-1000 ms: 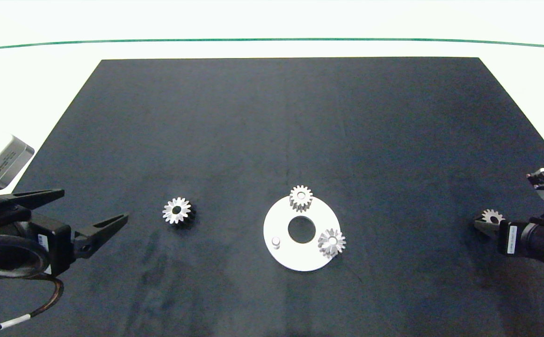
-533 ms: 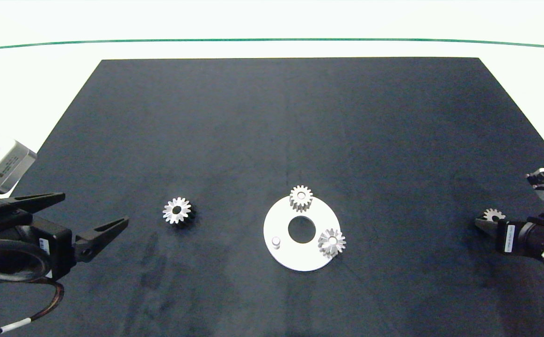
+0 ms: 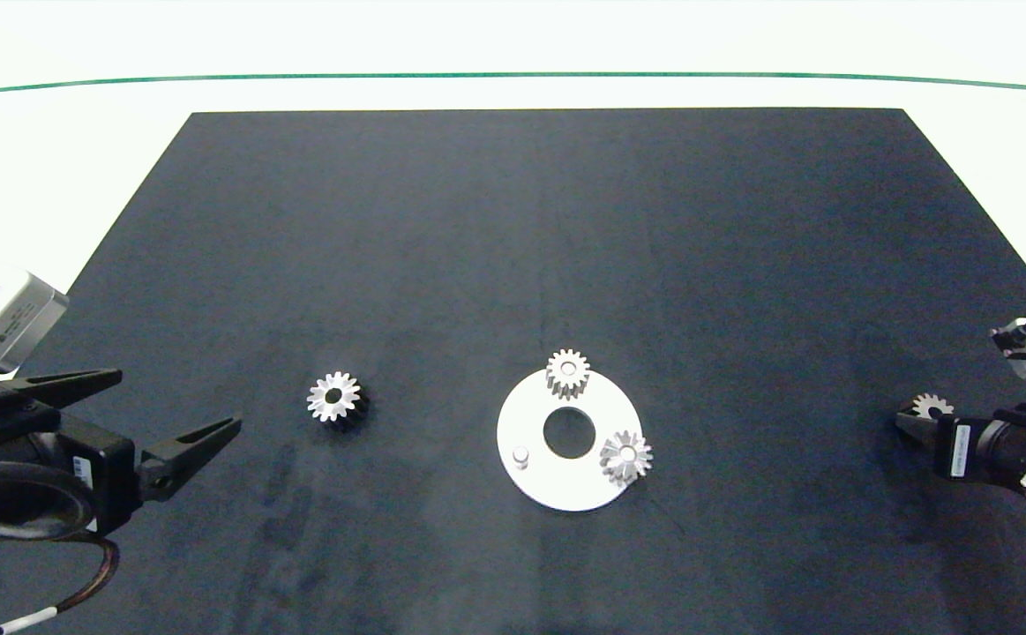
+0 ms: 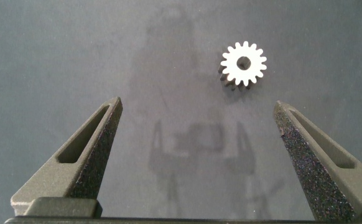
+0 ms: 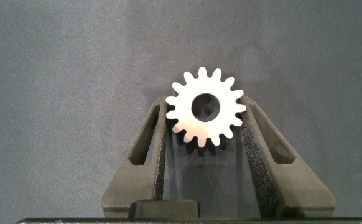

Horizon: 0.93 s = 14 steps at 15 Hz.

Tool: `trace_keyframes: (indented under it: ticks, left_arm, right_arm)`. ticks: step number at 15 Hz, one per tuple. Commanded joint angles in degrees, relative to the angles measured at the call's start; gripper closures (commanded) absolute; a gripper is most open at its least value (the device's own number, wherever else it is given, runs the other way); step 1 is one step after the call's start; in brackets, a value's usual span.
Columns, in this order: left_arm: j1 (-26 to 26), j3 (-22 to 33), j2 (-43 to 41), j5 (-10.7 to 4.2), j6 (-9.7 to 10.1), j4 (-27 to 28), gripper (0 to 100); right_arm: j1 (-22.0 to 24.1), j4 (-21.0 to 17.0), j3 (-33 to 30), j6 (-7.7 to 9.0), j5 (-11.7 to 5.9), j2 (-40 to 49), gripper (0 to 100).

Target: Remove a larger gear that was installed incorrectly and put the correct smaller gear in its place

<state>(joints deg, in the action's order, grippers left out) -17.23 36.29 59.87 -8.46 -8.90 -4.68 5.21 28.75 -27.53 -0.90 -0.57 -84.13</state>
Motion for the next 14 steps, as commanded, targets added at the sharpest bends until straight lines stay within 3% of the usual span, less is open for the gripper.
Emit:
trace_keyframes:
  ticks: [1, 7, 9, 13, 14]
  left_arm:
    - [0.0, -0.34, 0.07, -0.07, -0.07, 0.02, 0]
    - [0.0, -1.22, 0.16, -0.07, -0.07, -0.06, 0]
    - [-0.09, -1.4, 0.16, -0.07, -0.07, 0.02, 0]
    - [-0.09, -3.33, -0.28, -0.07, -0.07, -0.15, 0]
    - [0.0, -3.33, -1.24, -0.07, 0.02, -0.15, 0]
  right_arm:
    - [-0.02, 0.08, -0.07, 0.02, -0.04, 0.19, 81]
    - [-0.46, 0.08, -0.07, 0.2, -0.04, 3.27, 81]
    - [-0.9, -0.09, -0.07, 0.29, 0.84, 5.29, 81]
    - [-7.84, -0.62, 0.9, 0.73, 1.98, 9.6, 81]
    - [-12.85, -0.8, 1.42, 1.25, 1.72, 11.0, 81]
